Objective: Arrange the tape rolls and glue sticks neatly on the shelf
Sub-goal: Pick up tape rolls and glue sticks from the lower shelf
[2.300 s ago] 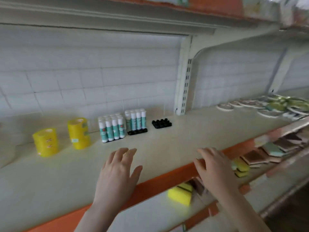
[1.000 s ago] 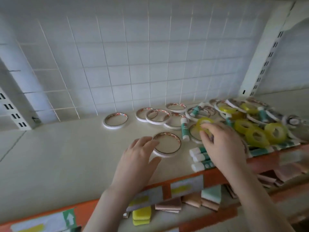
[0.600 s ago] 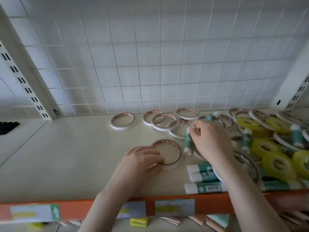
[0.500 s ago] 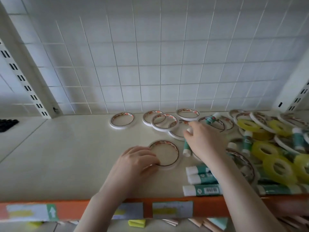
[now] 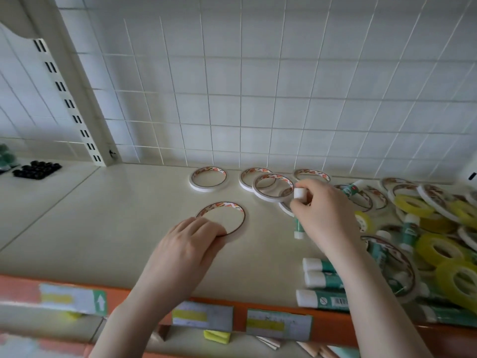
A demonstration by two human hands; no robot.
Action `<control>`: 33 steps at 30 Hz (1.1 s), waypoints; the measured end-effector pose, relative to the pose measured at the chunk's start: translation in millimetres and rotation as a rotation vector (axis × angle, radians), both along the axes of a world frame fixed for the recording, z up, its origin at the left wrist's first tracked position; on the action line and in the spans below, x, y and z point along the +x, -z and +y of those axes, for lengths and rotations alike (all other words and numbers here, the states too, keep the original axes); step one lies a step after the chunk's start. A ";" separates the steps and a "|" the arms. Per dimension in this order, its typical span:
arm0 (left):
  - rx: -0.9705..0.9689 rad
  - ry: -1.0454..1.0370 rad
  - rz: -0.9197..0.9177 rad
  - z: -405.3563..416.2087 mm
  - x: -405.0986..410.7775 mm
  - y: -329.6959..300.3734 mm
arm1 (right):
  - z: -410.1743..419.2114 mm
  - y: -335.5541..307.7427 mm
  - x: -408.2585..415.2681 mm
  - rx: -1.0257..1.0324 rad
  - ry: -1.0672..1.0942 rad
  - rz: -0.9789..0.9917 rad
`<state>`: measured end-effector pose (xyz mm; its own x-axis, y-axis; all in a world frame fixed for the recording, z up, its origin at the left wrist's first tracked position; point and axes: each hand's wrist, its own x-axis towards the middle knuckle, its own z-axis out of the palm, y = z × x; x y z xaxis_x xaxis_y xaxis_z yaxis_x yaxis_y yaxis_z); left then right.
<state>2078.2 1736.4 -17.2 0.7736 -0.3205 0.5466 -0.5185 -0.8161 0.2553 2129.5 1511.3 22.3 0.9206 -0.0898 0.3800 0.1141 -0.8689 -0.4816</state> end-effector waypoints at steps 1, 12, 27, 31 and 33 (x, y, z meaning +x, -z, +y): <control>-0.004 -0.016 -0.018 6.5 -2.7 -3.5 | 4.1 -1.4 -1.1 0.001 -0.023 -0.055; -0.024 -0.190 -0.133 151.3 -34.1 -25.9 | 139.7 5.6 -20.2 0.138 -0.219 -0.240; 0.056 -0.324 -0.198 478.8 -75.1 -36.9 | 464.1 -12.4 -24.8 0.220 -0.348 -0.236; 0.078 -0.365 -0.213 534.3 -62.5 -36.1 | 526.4 -21.5 0.1 0.230 -0.407 -0.226; 0.081 -0.372 -0.215 557.8 -49.4 -35.4 | 553.7 -23.9 16.6 0.202 -0.429 -0.220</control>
